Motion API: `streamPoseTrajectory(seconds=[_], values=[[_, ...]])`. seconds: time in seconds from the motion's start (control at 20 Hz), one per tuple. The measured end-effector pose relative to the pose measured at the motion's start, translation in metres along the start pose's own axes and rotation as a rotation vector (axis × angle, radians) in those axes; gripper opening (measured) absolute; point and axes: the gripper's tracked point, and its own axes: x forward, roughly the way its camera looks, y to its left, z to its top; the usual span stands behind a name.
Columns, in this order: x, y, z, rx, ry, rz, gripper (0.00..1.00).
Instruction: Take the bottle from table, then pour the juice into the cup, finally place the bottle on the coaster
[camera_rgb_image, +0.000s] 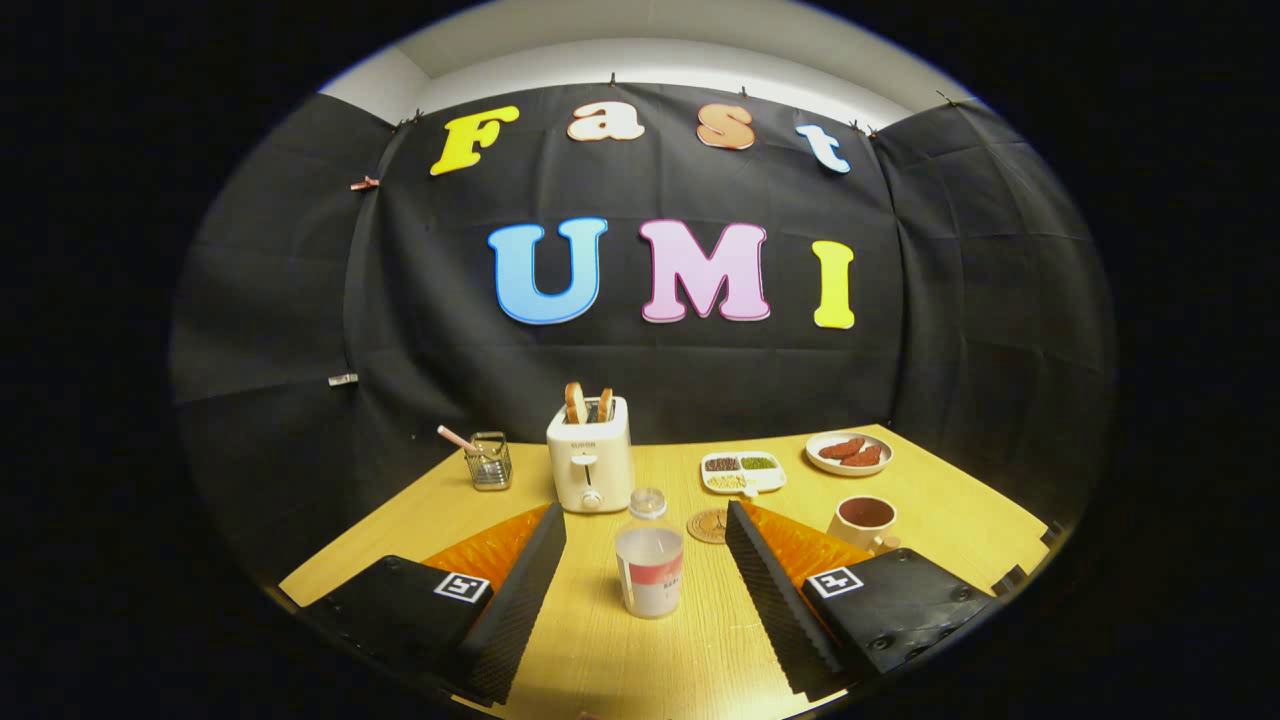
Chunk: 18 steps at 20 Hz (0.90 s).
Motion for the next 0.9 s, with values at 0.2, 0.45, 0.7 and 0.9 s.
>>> streamPoseTrajectory(seconds=[0.2, 0.45, 0.7, 0.9], values=[[0.011, 0.001, -0.018, 0.015, 0.023, -0.010, 0.99], [0.029, 0.004, -0.037, -0.003, 0.035, -0.009, 0.99], [0.057, 0.009, -0.066, -0.062, 0.073, -0.005, 0.99], [0.075, 0.003, -0.088, -0.170, 0.119, -0.010, 0.97]])
